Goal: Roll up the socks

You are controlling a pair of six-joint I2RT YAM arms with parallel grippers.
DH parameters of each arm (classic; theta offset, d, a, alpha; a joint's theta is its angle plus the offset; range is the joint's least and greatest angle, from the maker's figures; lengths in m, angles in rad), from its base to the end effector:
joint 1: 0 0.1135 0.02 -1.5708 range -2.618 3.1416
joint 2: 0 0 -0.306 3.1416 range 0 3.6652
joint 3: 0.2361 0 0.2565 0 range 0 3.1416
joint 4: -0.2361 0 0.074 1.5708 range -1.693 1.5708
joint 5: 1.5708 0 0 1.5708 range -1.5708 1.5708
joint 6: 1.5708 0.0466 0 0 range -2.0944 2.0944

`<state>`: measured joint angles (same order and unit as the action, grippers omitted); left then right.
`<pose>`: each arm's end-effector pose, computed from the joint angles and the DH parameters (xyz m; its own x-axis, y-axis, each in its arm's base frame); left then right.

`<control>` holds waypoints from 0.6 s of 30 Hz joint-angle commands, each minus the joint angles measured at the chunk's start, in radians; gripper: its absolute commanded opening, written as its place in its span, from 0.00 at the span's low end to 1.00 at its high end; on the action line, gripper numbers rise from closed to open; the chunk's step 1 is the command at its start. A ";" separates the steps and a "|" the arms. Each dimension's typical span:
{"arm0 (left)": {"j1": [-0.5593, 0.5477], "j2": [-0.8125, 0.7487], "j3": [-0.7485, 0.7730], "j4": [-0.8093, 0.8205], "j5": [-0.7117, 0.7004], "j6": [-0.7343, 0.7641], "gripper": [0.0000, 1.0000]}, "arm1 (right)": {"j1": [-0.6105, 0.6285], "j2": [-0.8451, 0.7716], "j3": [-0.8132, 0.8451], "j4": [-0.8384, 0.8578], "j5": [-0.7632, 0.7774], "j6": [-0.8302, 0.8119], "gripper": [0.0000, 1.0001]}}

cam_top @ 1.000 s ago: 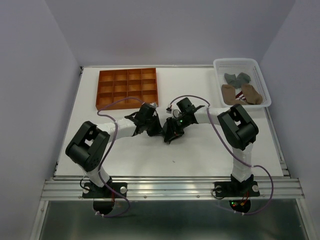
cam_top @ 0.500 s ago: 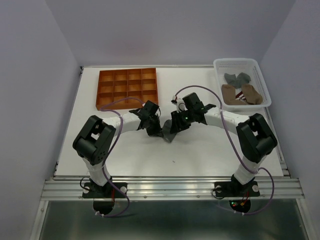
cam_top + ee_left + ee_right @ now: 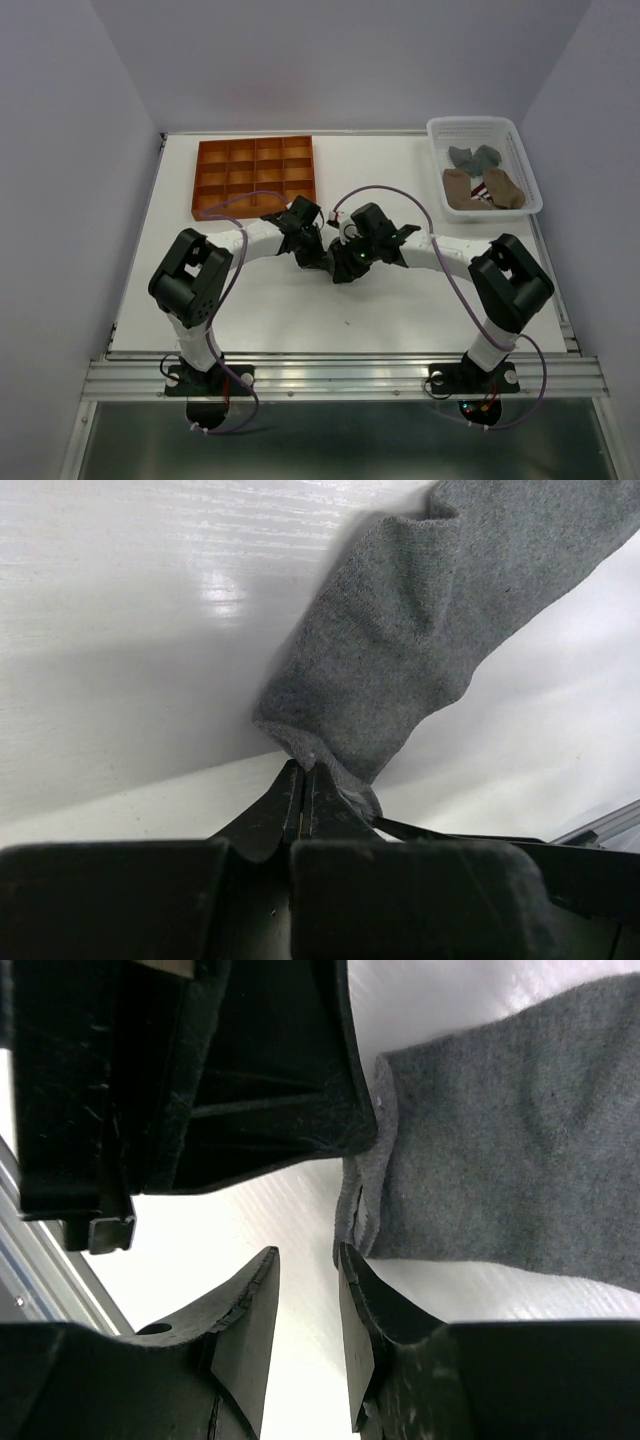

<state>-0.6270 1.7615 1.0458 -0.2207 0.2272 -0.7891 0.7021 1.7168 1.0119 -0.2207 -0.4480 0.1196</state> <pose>0.2986 -0.2293 0.1994 -0.9419 -0.1714 -0.2888 0.0160 0.8360 -0.5485 0.2642 0.2499 0.2077 -0.6988 -0.4503 -0.5558 -0.7026 0.5778 0.4154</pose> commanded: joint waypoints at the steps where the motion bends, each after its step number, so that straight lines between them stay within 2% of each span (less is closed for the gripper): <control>1: -0.002 0.013 0.046 -0.019 -0.003 -0.002 0.00 | 0.010 -0.025 -0.012 0.104 0.028 -0.011 0.36; 18: 0.004 0.047 0.092 -0.028 0.008 -0.010 0.00 | 0.019 0.026 0.002 0.121 0.075 -0.020 0.35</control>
<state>-0.6266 1.8114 1.0992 -0.2321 0.2291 -0.7952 0.7147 1.7195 1.0042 -0.1474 -0.4030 0.1169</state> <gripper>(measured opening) 0.037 0.353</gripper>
